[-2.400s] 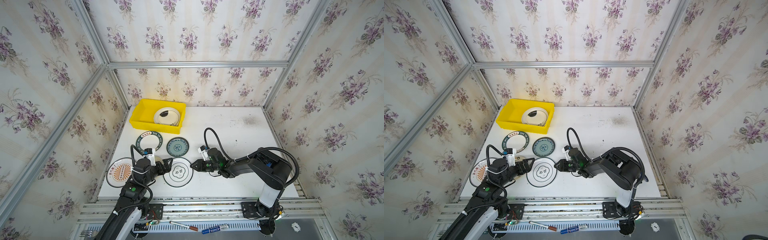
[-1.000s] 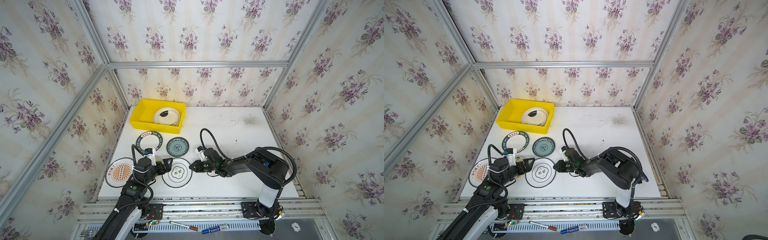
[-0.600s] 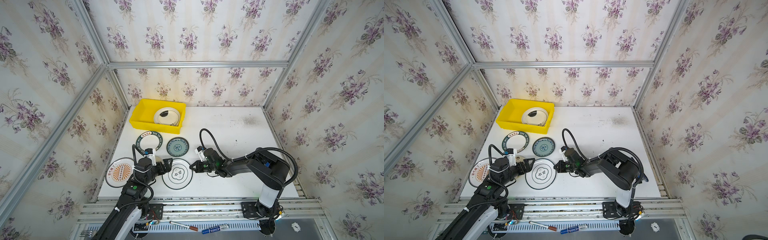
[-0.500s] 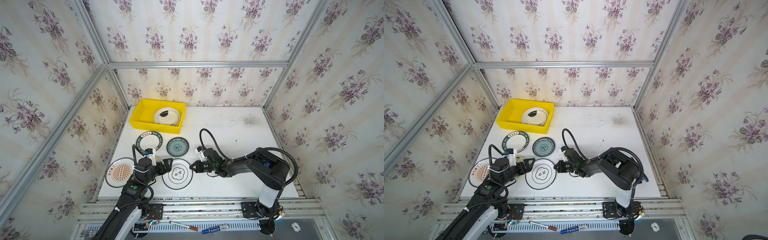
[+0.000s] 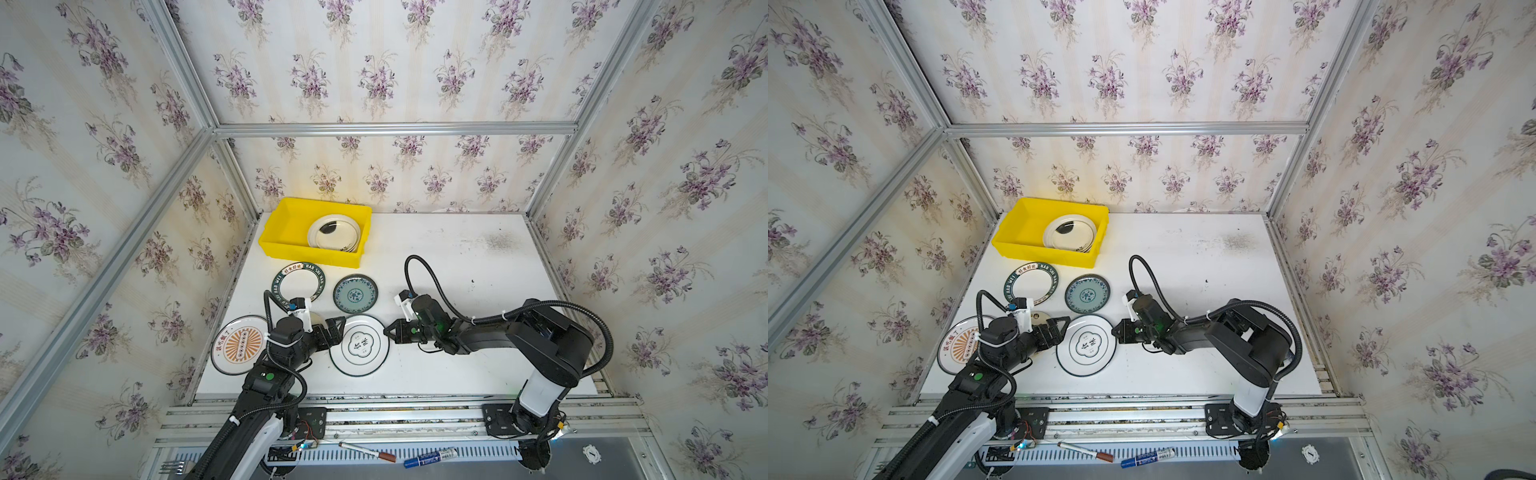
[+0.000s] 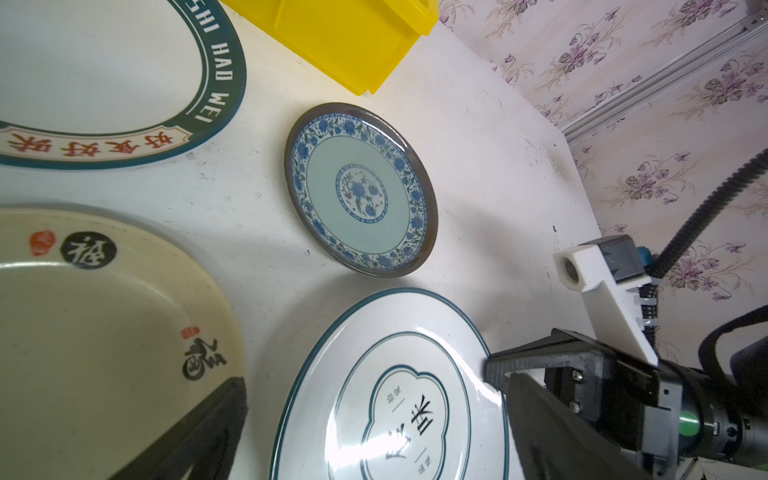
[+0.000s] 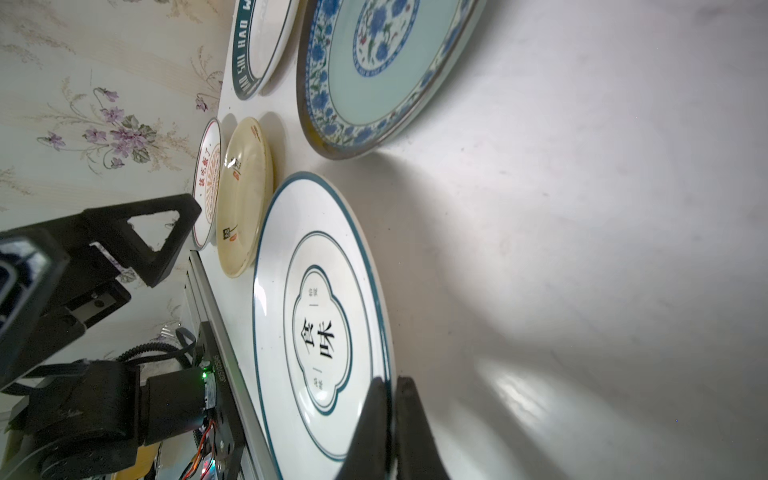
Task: Place the plates into the plastic bin on the countertop
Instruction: 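Grip the rim of the white green-ringed character plate with the right gripper, then tilt the ringed plate upright toward the left gripper while the left gripper approaches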
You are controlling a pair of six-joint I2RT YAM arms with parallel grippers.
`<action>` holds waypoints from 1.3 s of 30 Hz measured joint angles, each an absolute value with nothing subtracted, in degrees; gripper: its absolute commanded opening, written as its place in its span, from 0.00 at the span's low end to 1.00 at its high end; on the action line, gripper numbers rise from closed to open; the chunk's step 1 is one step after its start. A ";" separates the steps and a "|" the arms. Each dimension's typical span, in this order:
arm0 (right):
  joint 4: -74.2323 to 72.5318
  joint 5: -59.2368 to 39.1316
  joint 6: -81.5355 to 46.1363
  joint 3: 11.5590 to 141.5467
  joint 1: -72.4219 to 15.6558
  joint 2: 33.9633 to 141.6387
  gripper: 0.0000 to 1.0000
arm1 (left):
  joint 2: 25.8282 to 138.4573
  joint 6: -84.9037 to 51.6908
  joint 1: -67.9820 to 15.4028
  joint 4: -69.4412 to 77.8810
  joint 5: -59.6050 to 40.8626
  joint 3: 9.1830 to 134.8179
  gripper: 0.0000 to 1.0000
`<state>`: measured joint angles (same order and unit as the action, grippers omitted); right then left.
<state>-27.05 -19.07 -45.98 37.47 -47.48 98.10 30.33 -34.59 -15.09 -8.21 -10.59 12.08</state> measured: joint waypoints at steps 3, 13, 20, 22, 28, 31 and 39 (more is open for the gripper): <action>-24.60 -18.04 -44.91 37.01 -46.41 95.68 0.00 | 29.58 -34.57 -15.09 -8.19 -10.81 11.81 1.00; -18.74 -13.21 -42.65 30.02 -42.13 83.85 0.00 | 29.43 -34.54 -15.09 -8.14 -11.29 11.77 1.00; -14.20 -9.78 -41.06 24.60 -38.00 73.56 0.00 | 33.19 -36.32 -15.22 -8.16 -12.32 12.62 1.00; -12.58 -9.21 -40.49 23.73 -37.04 70.57 0.00 | 35.83 -36.71 -15.59 -8.14 -13.30 13.87 1.00; -7.05 -6.92 -39.16 20.73 -34.74 60.49 0.00 | 43.42 -36.91 -21.06 -8.01 -14.02 19.44 1.00; -4.14 -5.50 -39.22 18.33 -33.50 54.96 0.00 | 46.87 -36.91 -24.64 -7.81 -13.78 22.39 1.00; 4.21 -2.07 -41.17 15.14 -31.59 41.21 0.00 | 58.65 -36.60 -32.34 -6.87 -11.25 29.36 1.00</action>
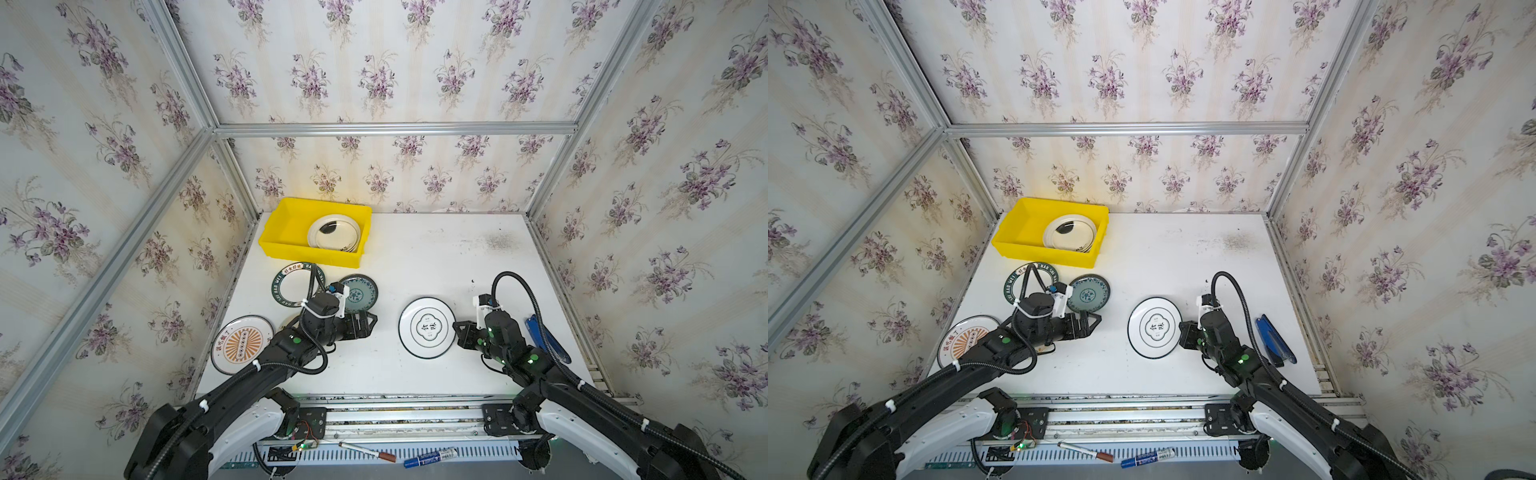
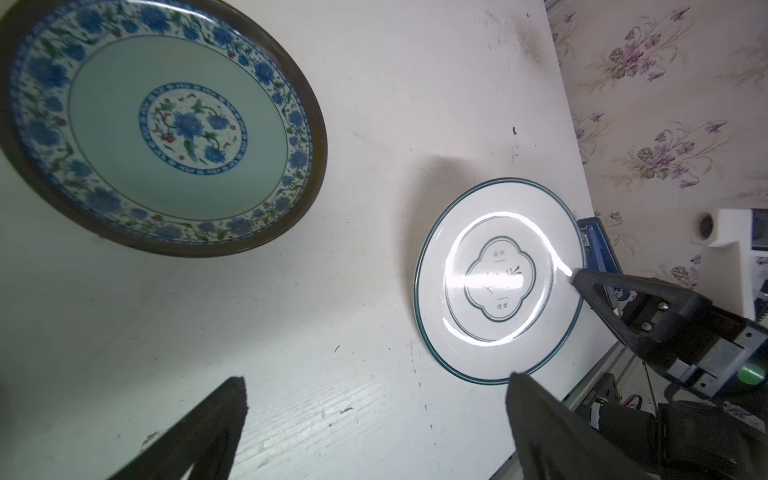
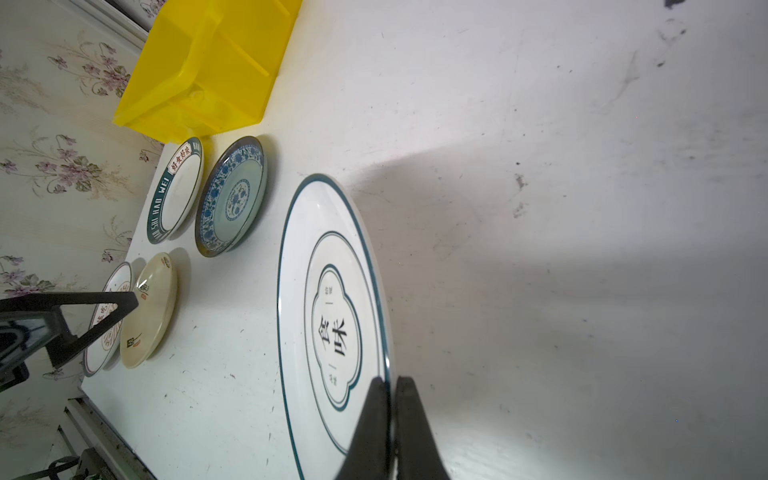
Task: Place the plates into the plastic bin on the countertop
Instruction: 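Tilt the ringed plate upright toward the left gripper while the left gripper approaches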
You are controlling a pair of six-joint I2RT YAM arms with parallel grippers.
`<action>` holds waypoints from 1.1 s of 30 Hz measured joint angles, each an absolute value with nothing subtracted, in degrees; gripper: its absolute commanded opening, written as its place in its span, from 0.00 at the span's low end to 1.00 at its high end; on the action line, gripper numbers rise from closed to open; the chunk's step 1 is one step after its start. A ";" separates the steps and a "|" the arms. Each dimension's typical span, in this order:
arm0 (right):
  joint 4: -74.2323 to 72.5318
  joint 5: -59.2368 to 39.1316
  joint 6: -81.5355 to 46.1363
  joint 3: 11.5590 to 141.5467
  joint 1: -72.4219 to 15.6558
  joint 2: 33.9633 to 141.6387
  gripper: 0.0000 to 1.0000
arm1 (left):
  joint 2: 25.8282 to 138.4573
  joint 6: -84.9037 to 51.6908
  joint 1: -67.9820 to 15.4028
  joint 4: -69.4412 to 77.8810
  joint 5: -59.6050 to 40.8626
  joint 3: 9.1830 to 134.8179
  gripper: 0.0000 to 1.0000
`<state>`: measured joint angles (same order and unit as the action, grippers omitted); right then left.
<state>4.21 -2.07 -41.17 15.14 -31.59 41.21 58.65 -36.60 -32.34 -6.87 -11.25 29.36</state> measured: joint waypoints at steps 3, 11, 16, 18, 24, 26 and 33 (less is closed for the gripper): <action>6.46 -1.08 -42.04 15.14 -31.31 38.28 0.00 | 63.40 -36.42 -35.44 -6.42 -11.05 32.53 1.00; 11.03 -1.37 -45.58 15.22 -27.35 35.03 0.00 | 73.03 -36.01 -40.60 -4.29 -10.76 37.93 1.00; 11.51 -3.77 -47.05 15.29 -25.47 33.28 0.00 | 76.03 -35.99 -41.74 -3.44 -10.44 38.70 1.00; 11.57 -4.78 -47.18 15.33 -25.06 32.97 0.00 | 76.97 -35.99 -42.04 -2.81 -10.61 38.94 1.00; 11.51 -8.12 -49.12 15.35 -24.45 32.86 0.00 | 80.42 -36.01 -42.78 -0.58 -11.81 39.99 0.94; 11.25 -9.28 -49.69 15.35 -24.27 32.71 0.00 | 81.60 -36.01 -43.16 0.05 -12.21 40.71 0.90; 10.74 -12.23 -51.00 15.33 -23.00 31.81 0.00 | 84.97 -36.01 -43.59 1.72 -14.39 43.09 0.66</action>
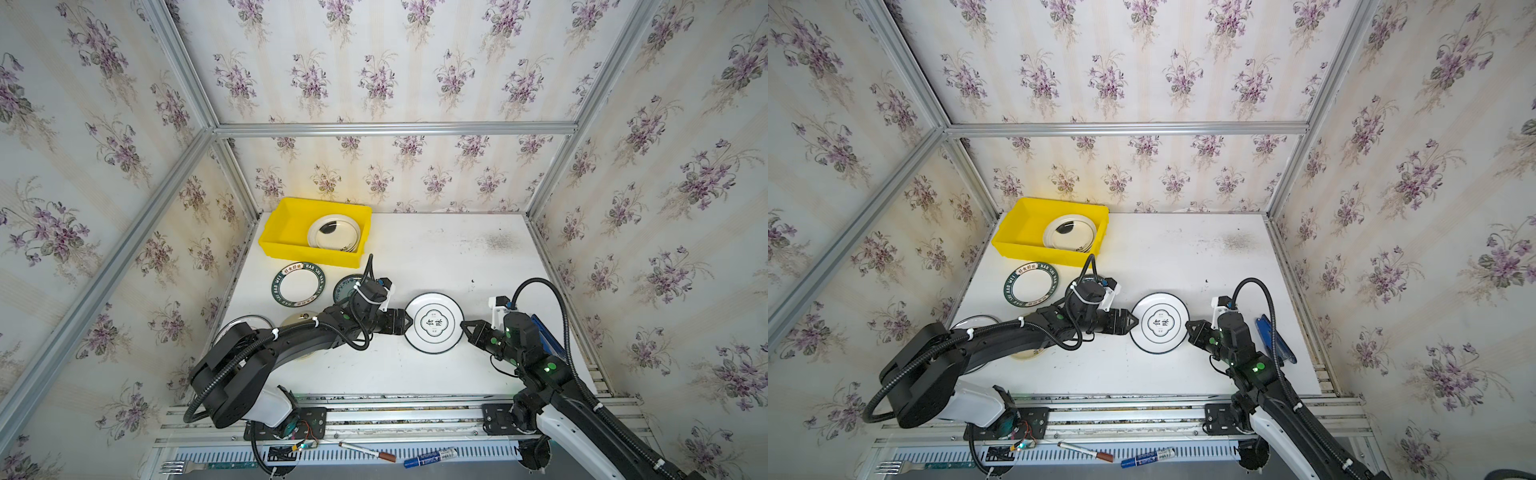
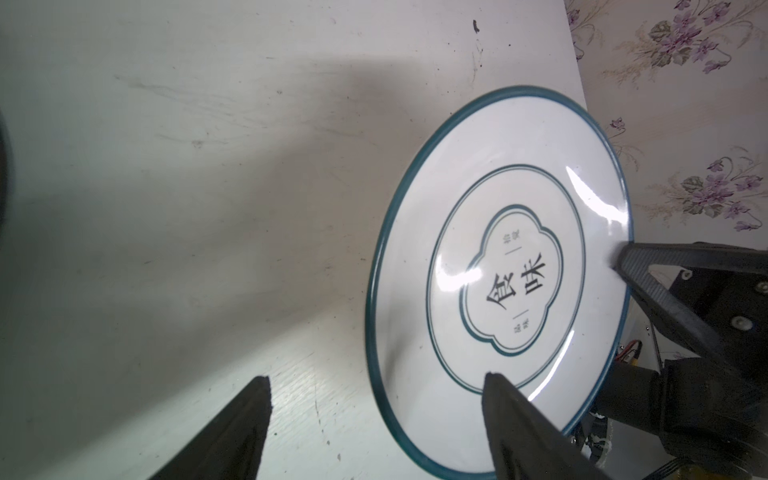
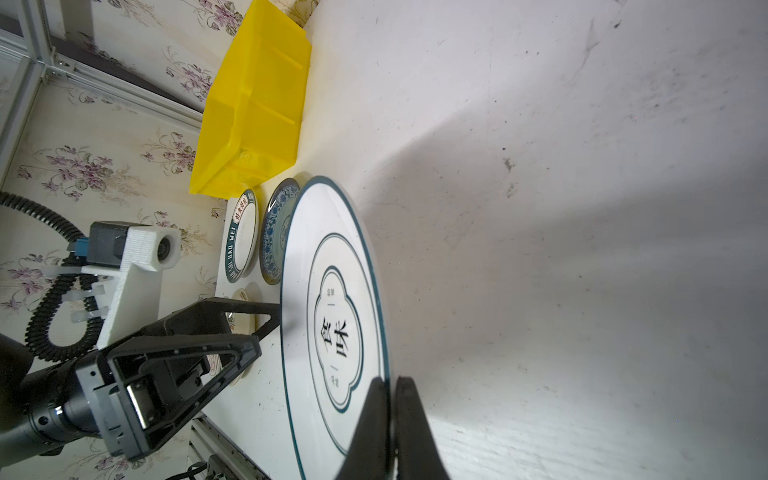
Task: Place the plates into the plastic bin on the countertop
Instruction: 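Tilt the ringed plate upright toward the left gripper while the left gripper approaches, then grasp the upright plate rim with the left gripper beside the right gripper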
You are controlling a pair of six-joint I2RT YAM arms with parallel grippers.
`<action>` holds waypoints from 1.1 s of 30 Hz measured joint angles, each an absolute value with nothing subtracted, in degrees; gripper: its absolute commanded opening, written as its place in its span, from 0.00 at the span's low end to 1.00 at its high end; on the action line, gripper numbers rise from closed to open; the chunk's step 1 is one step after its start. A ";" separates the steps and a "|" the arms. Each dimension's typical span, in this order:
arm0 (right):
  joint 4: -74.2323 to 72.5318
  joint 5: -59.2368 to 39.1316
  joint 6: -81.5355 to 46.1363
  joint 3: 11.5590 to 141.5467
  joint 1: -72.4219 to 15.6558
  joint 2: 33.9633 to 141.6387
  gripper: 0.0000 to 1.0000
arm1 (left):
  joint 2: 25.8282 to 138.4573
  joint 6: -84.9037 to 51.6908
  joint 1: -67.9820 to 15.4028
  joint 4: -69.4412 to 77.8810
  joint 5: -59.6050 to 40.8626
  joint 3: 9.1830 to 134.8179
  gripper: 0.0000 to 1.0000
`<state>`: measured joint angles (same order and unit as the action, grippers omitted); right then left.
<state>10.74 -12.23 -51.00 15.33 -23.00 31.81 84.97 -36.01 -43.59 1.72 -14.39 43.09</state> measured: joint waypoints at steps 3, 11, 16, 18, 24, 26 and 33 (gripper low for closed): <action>10.72 -12.97 -51.24 15.22 -22.35 31.44 0.00 | 86.17 -36.01 -43.62 2.17 -15.18 43.97 0.64; 8.99 -15.18 -52.05 14.35 -20.23 30.85 0.00 | 87.13 -36.38 -43.86 2.57 -16.16 45.25 0.60; 8.45 -16.43 -52.12 13.74 -19.42 30.65 0.00 | 87.26 -36.71 -44.05 2.79 -16.27 46.00 0.57; 8.29 -16.95 -52.14 13.74 -19.29 30.63 0.00 | 87.42 -36.99 -44.25 3.03 -16.40 46.37 0.57; 7.75 -18.17 -52.29 13.37 -18.74 30.74 0.00 | 87.88 -38.68 -44.56 4.08 -17.02 46.78 0.47; 7.66 -18.28 -52.53 13.34 -18.63 30.92 0.00 | 87.88 -39.44 -44.56 4.36 -17.02 46.78 0.46; 6.42 -18.31 -53.12 13.30 -18.63 31.38 0.00 | 87.90 -41.50 -44.62 5.80 -17.04 47.97 0.39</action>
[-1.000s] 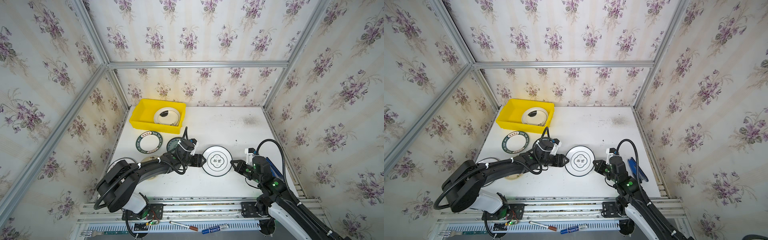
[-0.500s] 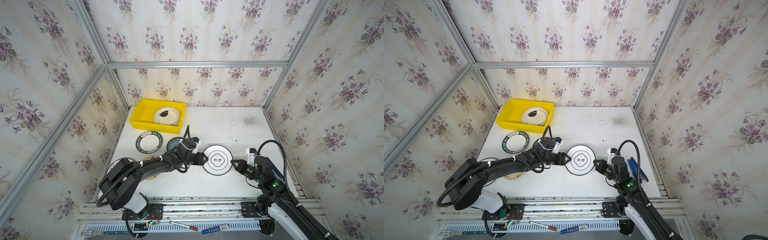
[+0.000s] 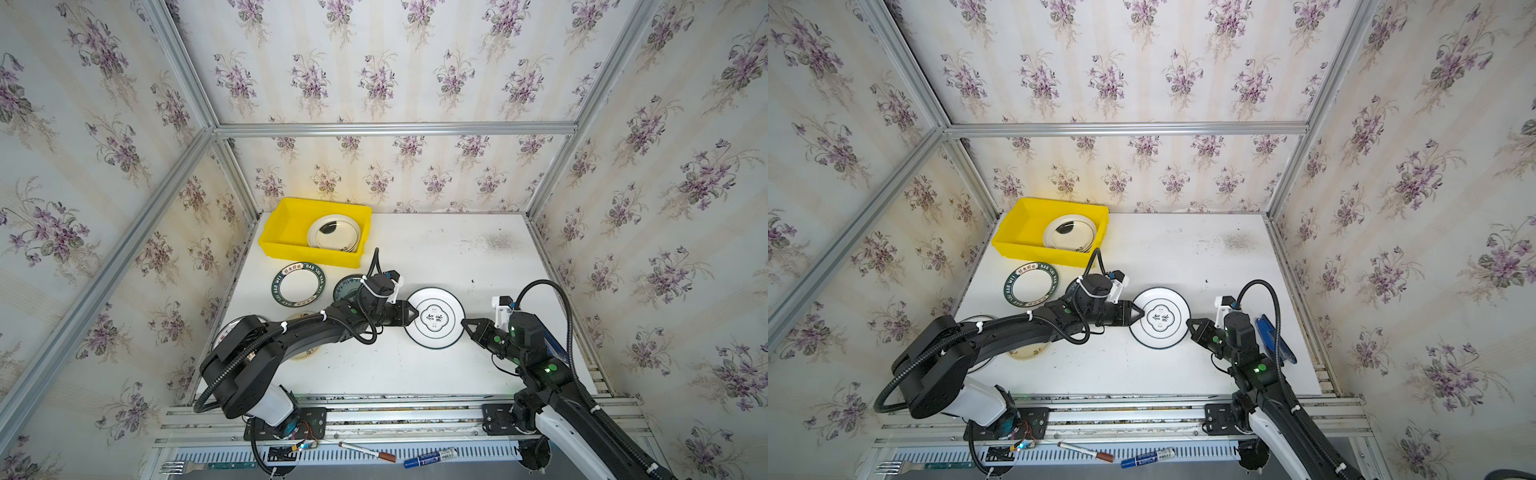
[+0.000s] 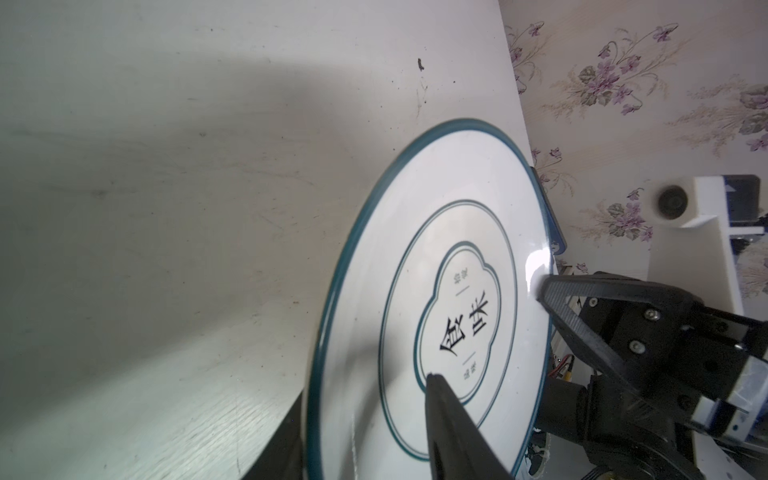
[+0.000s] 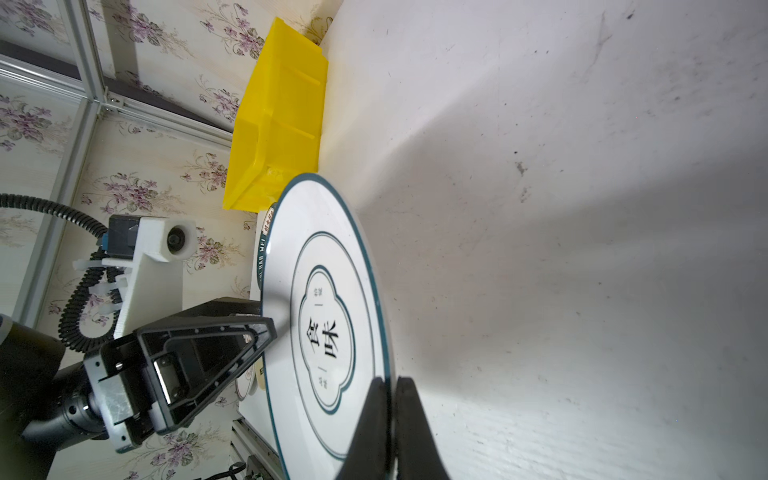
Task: Place the plates into the plastic bin on the countertop
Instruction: 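Grasp the upright plate rim with the left gripper beside the right gripper, then carry the plate to the bin with the left gripper while the right withdraws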
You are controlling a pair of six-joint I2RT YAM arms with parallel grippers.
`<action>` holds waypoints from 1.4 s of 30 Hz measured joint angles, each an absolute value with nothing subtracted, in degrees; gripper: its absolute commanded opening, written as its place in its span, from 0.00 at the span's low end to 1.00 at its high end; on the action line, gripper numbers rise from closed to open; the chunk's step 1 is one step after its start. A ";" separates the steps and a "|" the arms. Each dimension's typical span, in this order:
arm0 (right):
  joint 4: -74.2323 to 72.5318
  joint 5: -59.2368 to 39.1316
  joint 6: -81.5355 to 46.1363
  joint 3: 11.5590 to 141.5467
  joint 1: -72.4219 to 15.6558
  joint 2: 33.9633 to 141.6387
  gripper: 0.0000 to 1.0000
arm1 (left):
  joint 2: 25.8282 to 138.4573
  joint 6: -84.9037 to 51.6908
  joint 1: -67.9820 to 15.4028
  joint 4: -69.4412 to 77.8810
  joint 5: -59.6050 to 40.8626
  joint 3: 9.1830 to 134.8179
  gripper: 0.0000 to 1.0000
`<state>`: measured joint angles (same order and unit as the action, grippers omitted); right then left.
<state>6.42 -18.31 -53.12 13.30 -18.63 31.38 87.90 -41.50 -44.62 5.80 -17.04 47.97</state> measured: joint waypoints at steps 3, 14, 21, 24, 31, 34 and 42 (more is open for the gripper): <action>6.28 -18.28 -53.12 13.30 -18.61 31.22 0.00 | 87.90 -42.28 -44.77 6.15 -17.02 48.40 0.36; 6.09 -18.70 -53.08 13.30 -18.57 31.18 0.04 | 87.85 -43.40 -45.58 7.35 -16.99 49.25 0.22; 6.72 -18.11 -53.08 12.64 -18.46 31.07 0.09 | 87.85 -44.16 -45.63 10.26 -18.04 49.54 0.12; 6.92 -18.11 -52.99 12.62 -18.46 31.03 0.16 | 87.85 -44.14 -45.71 10.55 -18.15 49.54 0.08; 6.11 -20.73 -51.96 12.62 -18.63 29.17 0.78 | 88.01 -43.27 -46.22 11.03 -18.44 49.54 0.04; 6.09 -20.95 -51.53 12.62 -18.63 27.31 0.93 | 88.31 -42.26 -45.93 9.32 -17.21 49.93 0.03; 7.66 -21.10 -51.09 12.58 -18.63 23.16 1.00 | 88.44 -40.91 -43.11 7.35 -15.66 52.66 0.06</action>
<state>7.66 -21.10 -51.09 12.58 -18.63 23.16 88.44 -40.91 -43.11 7.35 -15.66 52.66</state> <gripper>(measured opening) 0.995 0.119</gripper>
